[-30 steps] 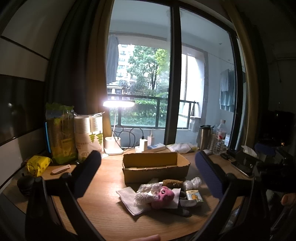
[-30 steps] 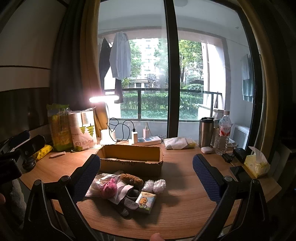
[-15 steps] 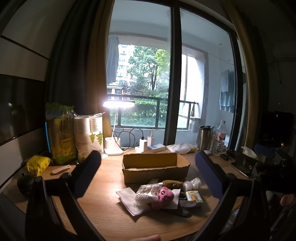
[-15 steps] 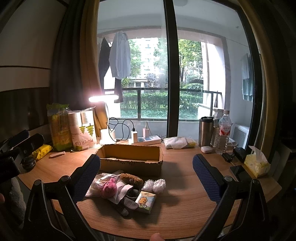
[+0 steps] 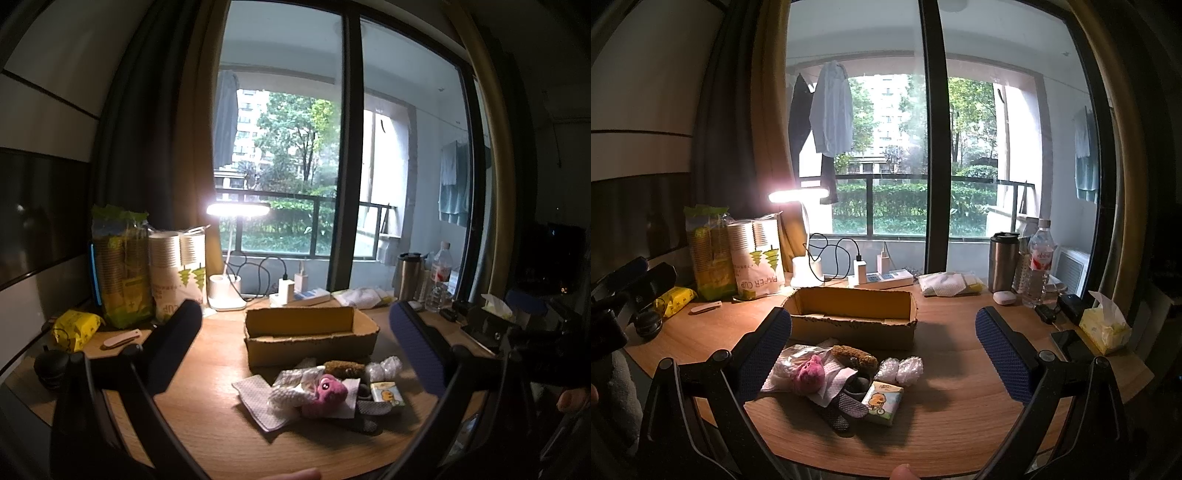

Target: Organize soft objects

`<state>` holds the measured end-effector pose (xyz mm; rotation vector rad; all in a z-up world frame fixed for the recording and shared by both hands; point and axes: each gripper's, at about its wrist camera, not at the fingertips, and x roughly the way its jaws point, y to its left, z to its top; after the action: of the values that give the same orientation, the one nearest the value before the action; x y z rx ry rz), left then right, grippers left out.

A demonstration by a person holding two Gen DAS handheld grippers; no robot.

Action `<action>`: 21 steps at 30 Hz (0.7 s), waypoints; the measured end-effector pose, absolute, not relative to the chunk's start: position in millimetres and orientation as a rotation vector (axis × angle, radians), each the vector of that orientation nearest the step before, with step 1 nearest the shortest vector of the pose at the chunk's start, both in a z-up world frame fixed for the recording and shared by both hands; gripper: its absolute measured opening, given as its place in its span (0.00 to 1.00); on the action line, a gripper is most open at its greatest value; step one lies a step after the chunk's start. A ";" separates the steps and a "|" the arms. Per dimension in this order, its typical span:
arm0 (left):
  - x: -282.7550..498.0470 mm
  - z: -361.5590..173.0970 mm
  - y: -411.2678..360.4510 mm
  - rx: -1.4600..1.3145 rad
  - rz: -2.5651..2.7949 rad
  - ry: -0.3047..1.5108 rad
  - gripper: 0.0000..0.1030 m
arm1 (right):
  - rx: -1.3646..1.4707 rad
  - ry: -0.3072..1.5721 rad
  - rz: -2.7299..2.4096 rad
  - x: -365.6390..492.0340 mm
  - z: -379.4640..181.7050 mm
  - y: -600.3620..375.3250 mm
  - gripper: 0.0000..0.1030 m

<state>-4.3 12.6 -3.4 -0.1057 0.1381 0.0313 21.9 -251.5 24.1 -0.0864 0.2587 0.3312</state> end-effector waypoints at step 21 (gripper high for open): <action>66.4 -68.9 25.5 -0.132 0.062 0.387 0.99 | -0.079 0.422 0.302 82.4 -29.4 -257.1 0.99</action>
<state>66.4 25.5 -68.9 -0.1322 0.3871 0.0616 82.4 -257.1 -29.4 -0.0786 0.4224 0.3023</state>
